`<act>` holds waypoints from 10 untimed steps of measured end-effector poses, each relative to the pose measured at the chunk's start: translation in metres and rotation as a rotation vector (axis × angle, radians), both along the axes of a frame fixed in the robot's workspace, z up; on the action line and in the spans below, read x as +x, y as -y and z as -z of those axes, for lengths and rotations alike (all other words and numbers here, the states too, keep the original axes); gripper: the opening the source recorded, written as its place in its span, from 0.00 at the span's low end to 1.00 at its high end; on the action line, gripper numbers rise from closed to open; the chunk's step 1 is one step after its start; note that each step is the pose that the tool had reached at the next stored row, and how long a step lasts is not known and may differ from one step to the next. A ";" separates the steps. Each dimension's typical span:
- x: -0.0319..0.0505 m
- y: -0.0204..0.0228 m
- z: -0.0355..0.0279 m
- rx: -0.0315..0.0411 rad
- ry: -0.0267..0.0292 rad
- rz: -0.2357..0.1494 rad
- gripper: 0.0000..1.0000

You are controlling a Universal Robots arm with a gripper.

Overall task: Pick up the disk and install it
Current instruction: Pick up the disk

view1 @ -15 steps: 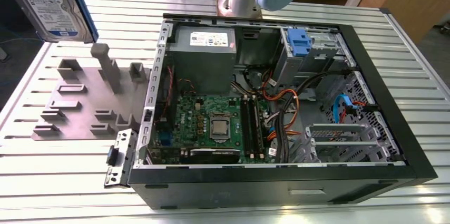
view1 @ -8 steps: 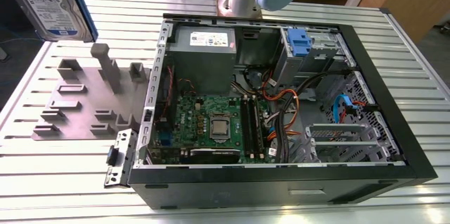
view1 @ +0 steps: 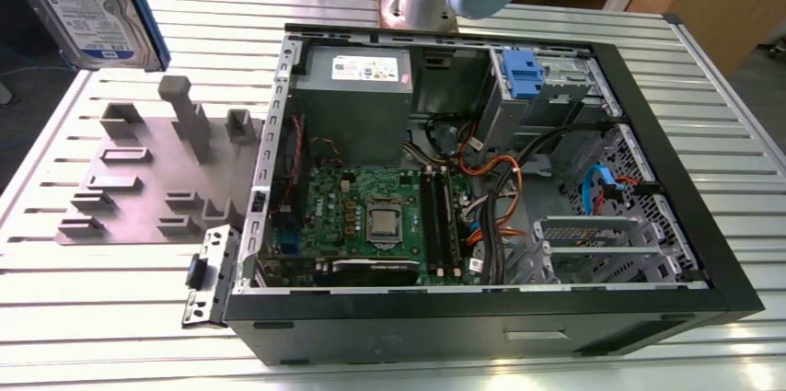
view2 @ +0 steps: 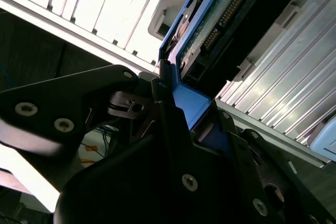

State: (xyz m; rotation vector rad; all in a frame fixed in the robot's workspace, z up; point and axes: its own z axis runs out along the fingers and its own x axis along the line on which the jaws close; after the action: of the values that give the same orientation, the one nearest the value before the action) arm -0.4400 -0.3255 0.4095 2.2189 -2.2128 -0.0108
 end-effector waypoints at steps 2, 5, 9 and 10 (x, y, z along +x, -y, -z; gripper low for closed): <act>0.0000 0.0000 -0.0008 0.0000 -0.0001 0.000 0.36; 0.0000 0.0000 -0.0018 0.0000 0.0000 0.000 0.36; 0.0000 0.0000 -0.0037 0.0000 -0.0001 0.000 0.36; 0.0000 0.0000 -0.0043 0.0000 -0.0001 0.000 0.36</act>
State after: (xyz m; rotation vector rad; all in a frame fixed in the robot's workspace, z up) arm -0.4399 -0.3255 0.4137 2.2189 -2.2128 -0.0109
